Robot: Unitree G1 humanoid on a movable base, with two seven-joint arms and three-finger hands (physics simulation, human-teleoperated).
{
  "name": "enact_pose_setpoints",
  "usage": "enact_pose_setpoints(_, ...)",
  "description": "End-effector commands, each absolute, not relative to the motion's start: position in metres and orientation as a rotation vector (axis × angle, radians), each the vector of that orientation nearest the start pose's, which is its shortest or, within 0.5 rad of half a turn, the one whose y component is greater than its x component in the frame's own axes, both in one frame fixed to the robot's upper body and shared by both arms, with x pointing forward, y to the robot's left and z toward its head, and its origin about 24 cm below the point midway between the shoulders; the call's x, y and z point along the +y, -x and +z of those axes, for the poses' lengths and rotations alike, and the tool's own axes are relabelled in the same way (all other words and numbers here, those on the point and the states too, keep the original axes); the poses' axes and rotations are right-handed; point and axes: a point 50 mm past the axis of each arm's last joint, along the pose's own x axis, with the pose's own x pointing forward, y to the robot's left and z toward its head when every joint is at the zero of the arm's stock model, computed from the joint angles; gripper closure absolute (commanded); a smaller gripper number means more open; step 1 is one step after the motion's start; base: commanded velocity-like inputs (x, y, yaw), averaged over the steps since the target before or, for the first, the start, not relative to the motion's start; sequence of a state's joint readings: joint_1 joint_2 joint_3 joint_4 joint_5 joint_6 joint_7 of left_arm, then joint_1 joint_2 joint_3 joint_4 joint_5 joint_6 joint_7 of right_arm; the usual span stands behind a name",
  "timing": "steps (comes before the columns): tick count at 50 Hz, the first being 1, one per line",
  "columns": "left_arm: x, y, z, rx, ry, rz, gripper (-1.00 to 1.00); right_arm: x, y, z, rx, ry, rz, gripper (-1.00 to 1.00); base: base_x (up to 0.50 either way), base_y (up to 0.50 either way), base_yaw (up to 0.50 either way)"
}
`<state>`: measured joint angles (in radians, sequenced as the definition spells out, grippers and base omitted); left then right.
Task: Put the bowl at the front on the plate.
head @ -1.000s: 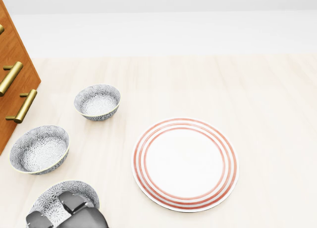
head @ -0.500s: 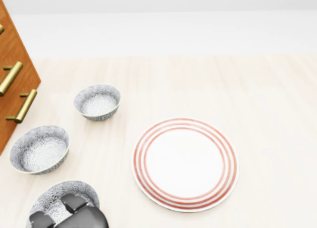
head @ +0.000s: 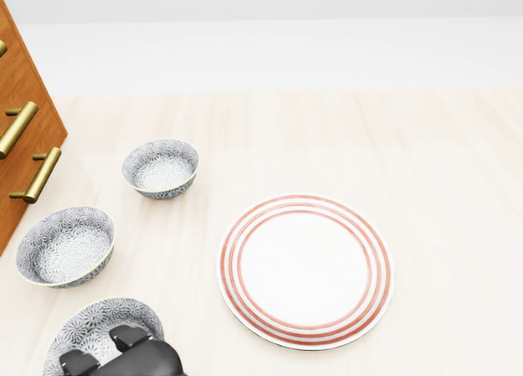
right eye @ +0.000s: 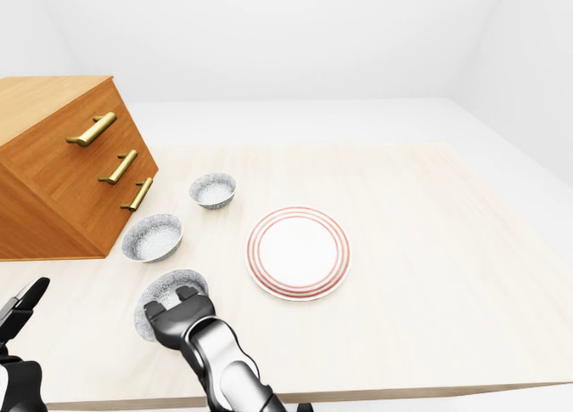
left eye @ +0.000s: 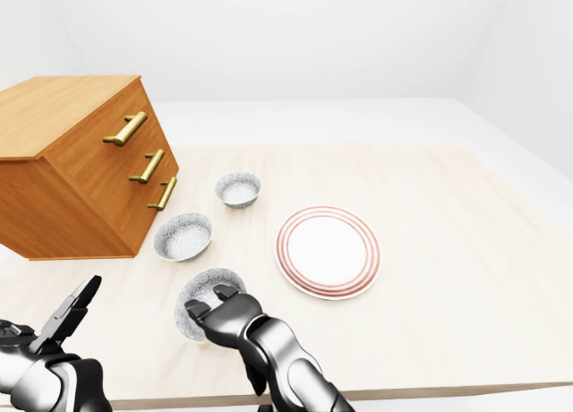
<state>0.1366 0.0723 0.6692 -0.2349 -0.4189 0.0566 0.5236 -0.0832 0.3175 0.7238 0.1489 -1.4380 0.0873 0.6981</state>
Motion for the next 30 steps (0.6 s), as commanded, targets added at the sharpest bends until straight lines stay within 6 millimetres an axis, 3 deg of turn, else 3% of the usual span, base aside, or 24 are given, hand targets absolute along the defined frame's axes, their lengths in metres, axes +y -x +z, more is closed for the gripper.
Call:
enact_pose_setpoints(1,0.3317,-0.1499,0.0724,-0.149,0.283,1.157,-1.00,0.0787,-0.1981,0.0396,-0.025,1.319,1.145,-1.00,0.00,0.00,0.00)
enact_pose_setpoints(30,0.3315,-0.1515,0.0719,-0.146,0.280,1.154,-1.00,0.0788,-0.2031,0.0340,0.019,1.285,1.162,-1.00,0.00,0.00,0.00)
